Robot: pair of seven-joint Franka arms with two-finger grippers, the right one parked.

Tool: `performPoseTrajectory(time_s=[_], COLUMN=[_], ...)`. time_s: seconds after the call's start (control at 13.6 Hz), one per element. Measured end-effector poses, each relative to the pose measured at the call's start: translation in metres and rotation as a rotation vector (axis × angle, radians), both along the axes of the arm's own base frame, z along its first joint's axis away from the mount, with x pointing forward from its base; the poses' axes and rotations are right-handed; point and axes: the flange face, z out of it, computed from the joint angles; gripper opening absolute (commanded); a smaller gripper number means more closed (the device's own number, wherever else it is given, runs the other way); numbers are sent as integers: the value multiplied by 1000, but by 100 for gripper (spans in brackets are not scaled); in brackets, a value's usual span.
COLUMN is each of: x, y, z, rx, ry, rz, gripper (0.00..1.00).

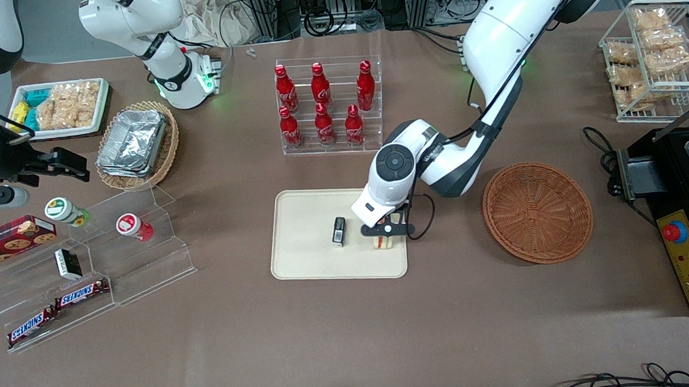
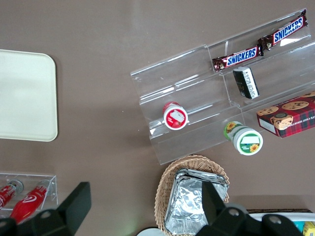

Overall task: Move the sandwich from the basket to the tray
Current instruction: 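Lower the sandwich onto the tray beside the black box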

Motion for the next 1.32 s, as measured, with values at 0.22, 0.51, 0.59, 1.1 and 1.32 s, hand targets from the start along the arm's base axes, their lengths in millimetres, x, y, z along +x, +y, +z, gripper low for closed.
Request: performPoseTrajectory(time_s=[0.22, 0.51, 0.59, 1.1, 1.32], x=[0, 1, 1, 2, 2], y=[3, 4, 4, 4, 3], z=[-12, -16, -16, -23, -24], rx=[16, 38, 42, 36, 32], ry=[5, -13, -17, -19, -21], rz=[-6, -28, -32, -34, -34], gripper=[0, 0, 0, 99, 99])
